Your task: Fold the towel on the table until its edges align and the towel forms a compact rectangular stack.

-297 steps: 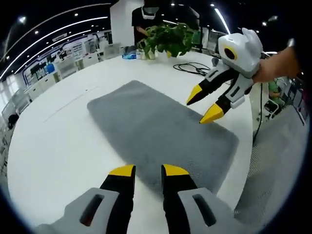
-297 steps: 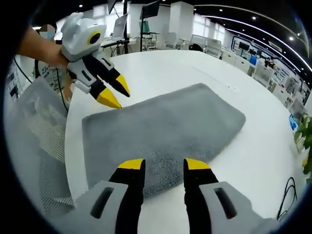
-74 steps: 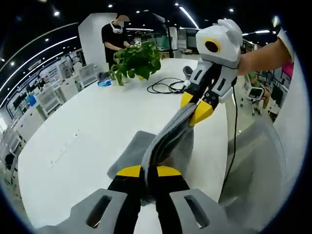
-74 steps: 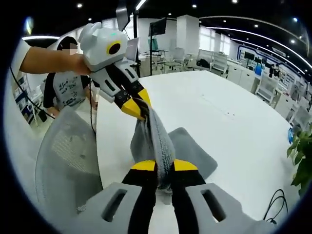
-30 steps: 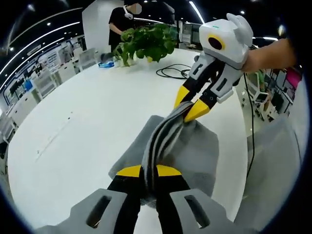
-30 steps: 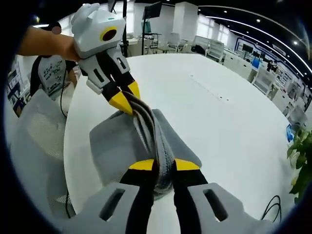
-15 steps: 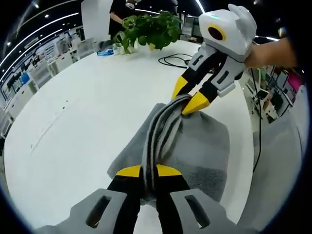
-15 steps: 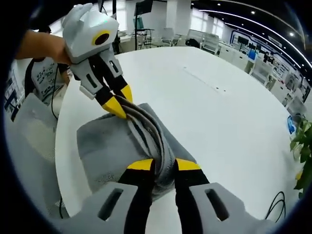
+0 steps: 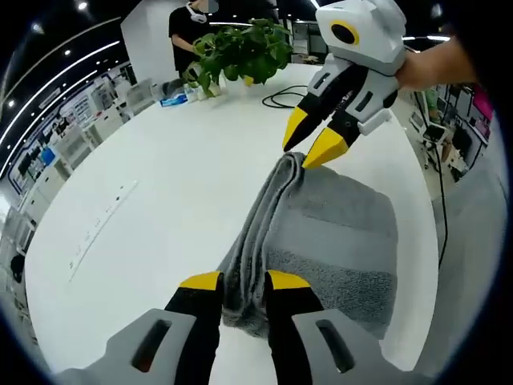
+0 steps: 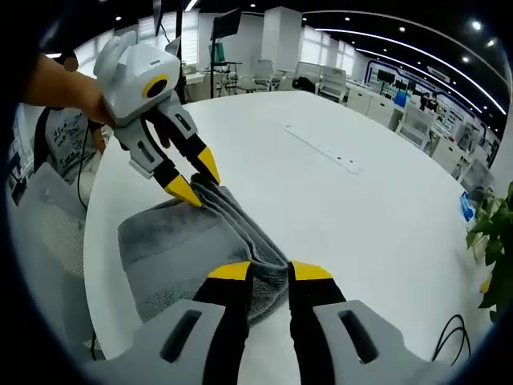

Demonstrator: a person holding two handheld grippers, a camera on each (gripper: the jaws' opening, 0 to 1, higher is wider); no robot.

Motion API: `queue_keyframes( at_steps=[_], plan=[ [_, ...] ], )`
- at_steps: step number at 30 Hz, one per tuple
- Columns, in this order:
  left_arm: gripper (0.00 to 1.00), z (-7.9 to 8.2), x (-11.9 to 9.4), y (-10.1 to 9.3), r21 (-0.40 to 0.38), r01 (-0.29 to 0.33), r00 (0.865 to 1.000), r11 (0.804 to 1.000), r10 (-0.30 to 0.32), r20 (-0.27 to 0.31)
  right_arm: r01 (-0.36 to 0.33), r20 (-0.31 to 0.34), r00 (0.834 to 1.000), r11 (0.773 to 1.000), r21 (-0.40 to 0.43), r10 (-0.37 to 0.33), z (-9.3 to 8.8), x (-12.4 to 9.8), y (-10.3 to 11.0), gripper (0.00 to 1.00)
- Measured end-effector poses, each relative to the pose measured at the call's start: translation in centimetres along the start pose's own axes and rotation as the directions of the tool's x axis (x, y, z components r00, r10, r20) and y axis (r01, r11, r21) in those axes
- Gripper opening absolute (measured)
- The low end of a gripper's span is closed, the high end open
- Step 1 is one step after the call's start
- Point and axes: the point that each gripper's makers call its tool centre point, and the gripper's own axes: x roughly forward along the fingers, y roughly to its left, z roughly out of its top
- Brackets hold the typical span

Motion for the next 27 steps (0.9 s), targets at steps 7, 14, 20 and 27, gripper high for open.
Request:
queue_keyframes(
  at_steps=[7, 14, 20, 27],
  plan=[
    [0.21, 0.3, -0.2, -0.4, -0.002, 0.007, 1.000, 1.000, -0.007, 0.021, -0.074, 0.010, 0.997, 0.995, -0.070, 0.075, 0.1, -0.1, 2.7, 0.14],
    [0.25, -1.2, 0.3, -2.0, -0.026, 0.054, 0.998, 0.998, -0.055, -0.025, -0.109, -0.038, 0.994, 0.985, -0.131, 0.105, -1.7, 1.9, 3.1, 0.28],
    [0.33, -2.2, 0.6, -1.5, 0.006, 0.011, 0.999, 1.000, -0.010, -0.035, -0.121, -0.080, 0.990, 0.990, -0.073, 0.115, -3.6, 2.7, 2.9, 0.38],
    [0.34, -2.8, 1.3, -1.5, -0.051, 0.003, 0.999, 0.999, -0.005, -0.043, -0.103, -0.066, 0.992, 0.992, 0.070, 0.108, -5.1, 3.0, 2.6, 0.41]
  ],
)
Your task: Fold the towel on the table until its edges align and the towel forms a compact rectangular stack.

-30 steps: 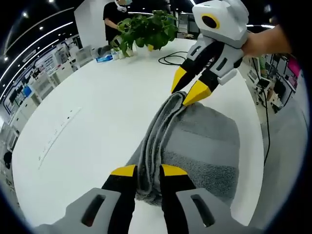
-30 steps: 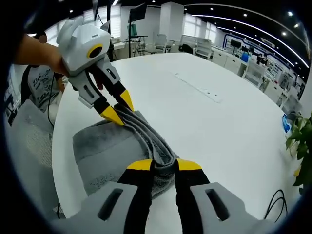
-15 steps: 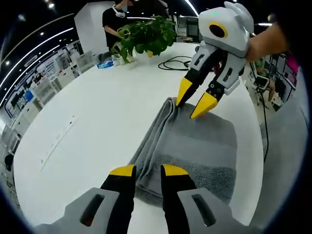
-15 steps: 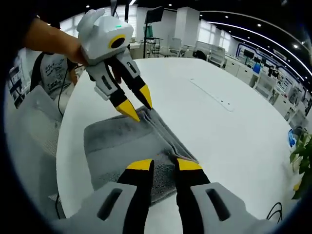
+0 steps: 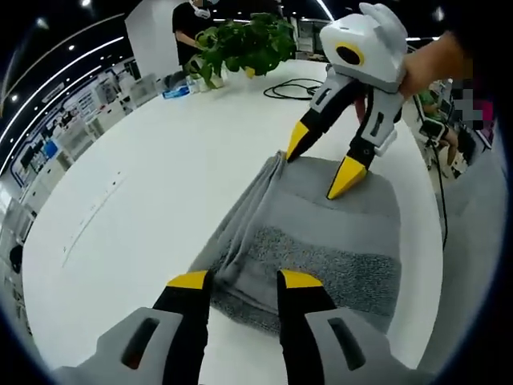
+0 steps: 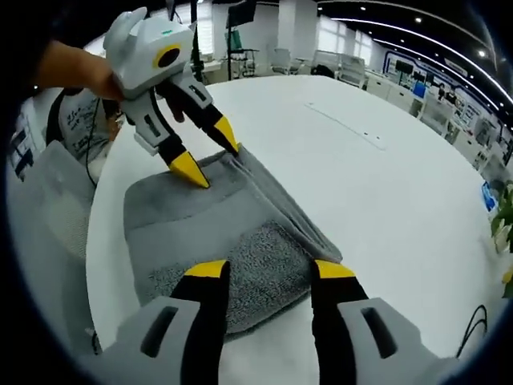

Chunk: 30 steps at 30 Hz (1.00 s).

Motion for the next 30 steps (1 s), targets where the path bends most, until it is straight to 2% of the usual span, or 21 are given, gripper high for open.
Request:
queue_keyframes(
  at_steps=[10, 16, 19, 21, 26, 30],
  plan=[
    [0.36, 0.5, -1.0, 0.8, 0.040, -0.055, 0.998, 0.998, 0.055, 0.014, 0.010, 0.008, 1.000, 1.000, 0.008, -0.010, 0.2, 0.0, -0.6, 0.42],
    [0.38, 0.6, -2.0, 0.5, -0.005, -0.043, 0.998, 0.999, 0.043, 0.054, 0.010, 0.081, 0.997, 0.998, 0.065, -0.015, 1.1, -0.9, 0.2, 0.53],
    [0.45, 0.7, -2.5, -0.4, -0.039, -0.020, 0.997, 0.999, 0.023, 0.076, -0.002, 0.104, 0.995, 0.996, 0.085, -0.007, 1.2, -1.2, 0.7, 0.58],
    [0.49, 0.9, -2.9, -1.4, -0.036, 0.008, 0.995, 0.999, -0.005, 0.103, -0.006, 0.106, 0.994, 0.997, 0.074, -0.002, 1.0, -1.4, 1.2, 0.60],
    [0.55, -0.2, -3.3, -3.5, 0.000, 0.074, 0.994, 0.997, -0.074, 0.082, -0.009, 0.099, 0.995, 0.998, 0.067, 0.003, 0.5, -1.6, 1.5, 0.61],
    [0.52, -1.1, -3.5, -3.6, 0.005, 0.085, 0.994, 0.996, -0.085, 0.067, -0.002, 0.080, 0.997, 0.999, 0.041, -0.001, -0.4, -1.5, 1.3, 0.60]
  ],
)
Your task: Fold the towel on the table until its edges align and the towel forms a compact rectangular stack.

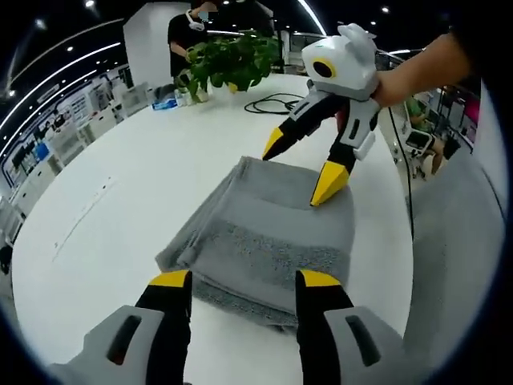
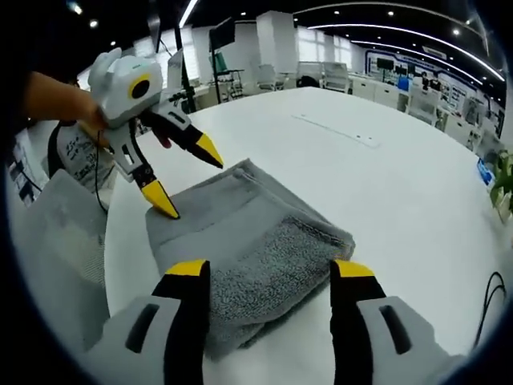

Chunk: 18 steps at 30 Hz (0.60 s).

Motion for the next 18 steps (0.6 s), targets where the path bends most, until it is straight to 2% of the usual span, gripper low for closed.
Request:
queue_keyframes(
  at_steps=[2, 4, 5, 7, 8, 10, 15, 18],
  plan=[
    [0.51, -0.6, 0.0, 0.2, 0.009, -0.005, 1.000, 1.000, 0.005, -0.024, 0.008, -0.036, 0.999, 1.000, -0.021, -0.008, -0.9, 0.0, 0.0, 0.58],
    [0.50, -1.5, 0.0, 0.7, 0.041, -0.036, 0.997, 0.999, 0.039, -0.065, 0.006, -0.035, 0.999, 1.000, -0.001, -0.006, -1.5, 0.1, 0.0, 0.57],
    [0.48, -1.6, 0.2, 0.6, 0.048, -0.039, 0.997, 0.998, 0.042, -0.068, 0.013, -0.037, 0.999, 1.000, 0.019, -0.012, -1.6, 0.0, 0.3, 0.57],
    [0.44, -1.9, 0.1, 0.6, 0.117, -0.065, 0.992, 0.991, 0.077, -0.099, 0.019, -0.045, 0.999, 0.999, 0.044, -0.017, -2.2, -0.1, 0.2, 0.58],
    [0.43, -2.2, 0.2, 0.9, 0.143, -0.083, 0.989, 0.986, 0.099, -0.111, 0.027, -0.026, 0.999, 0.998, 0.058, -0.026, -2.2, -0.2, 0.2, 0.59],
    [0.44, -1.7, 0.3, 0.5, 0.122, -0.082, 0.991, 0.989, 0.094, -0.098, 0.033, -0.027, 0.999, 0.996, 0.080, -0.031, -2.4, -0.4, 0.2, 0.59],
    [0.45, -1.4, 0.0, 0.9, 0.129, -0.107, 0.988, 0.986, 0.120, -0.095, 0.047, -0.013, 0.999, 0.993, 0.104, -0.046, -2.2, -0.8, 0.2, 0.59],
    [0.45, -0.8, -0.5, 1.2, 0.108, -0.123, 0.989, 0.986, 0.131, -0.066, 0.057, -0.002, 0.998, 0.993, 0.107, -0.057, -1.9, -1.1, 0.2, 0.57]
  ],
)
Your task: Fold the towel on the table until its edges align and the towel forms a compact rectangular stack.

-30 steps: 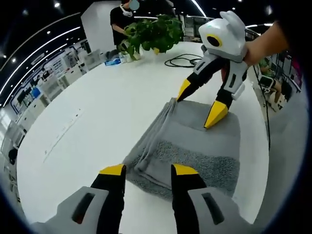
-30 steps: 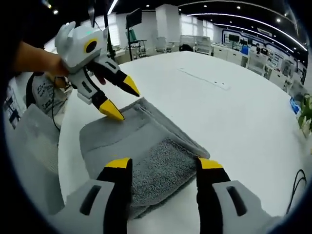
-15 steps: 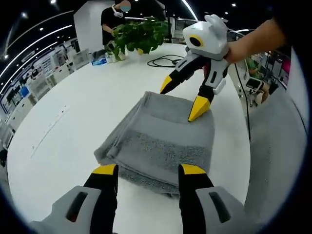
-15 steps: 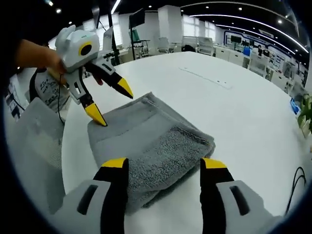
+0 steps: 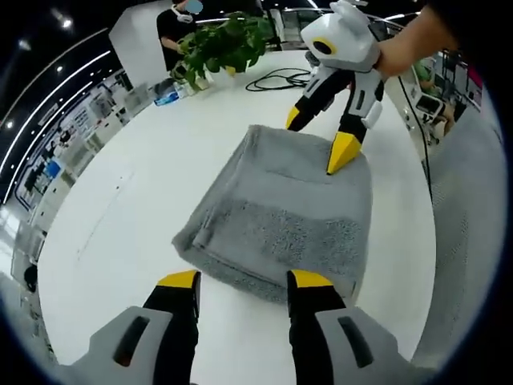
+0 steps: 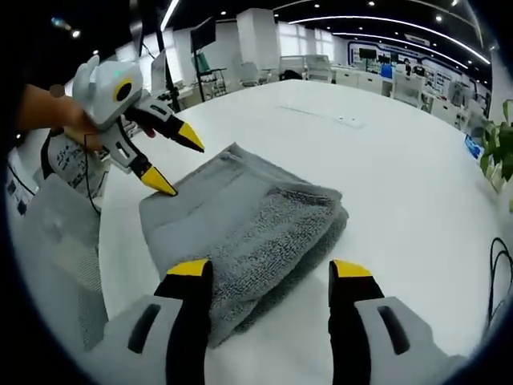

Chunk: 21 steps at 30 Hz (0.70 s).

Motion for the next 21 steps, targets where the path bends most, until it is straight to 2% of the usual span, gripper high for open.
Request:
queue_keyframes(
  at_steps=[3, 8, 14, 21],
  plan=[
    [0.46, 0.3, -0.5, 0.1, -0.035, 0.003, 1.000, 0.999, -0.002, 0.024, 0.028, 0.023, 0.999, 1.000, 0.002, -0.028, 0.4, -0.6, -0.6, 0.54],
    [0.49, 0.7, -0.8, -1.0, -0.017, 0.044, 0.998, 0.999, -0.043, 0.053, 0.053, 0.029, 0.998, 0.998, 0.021, -0.053, 0.4, -1.6, -1.5, 0.53],
    [0.50, 0.5, -0.9, -1.5, -0.028, 0.060, 0.997, 0.998, -0.059, 0.046, 0.079, 0.008, 0.997, 0.997, 0.012, -0.079, -0.8, -2.3, -1.9, 0.55],
    [0.50, -0.4, -0.5, -1.7, -0.020, 0.027, 1.000, 0.999, -0.027, -0.001, 0.090, -0.007, 0.996, 0.996, 0.004, -0.090, -1.7, -2.2, -1.9, 0.55]
  ],
)
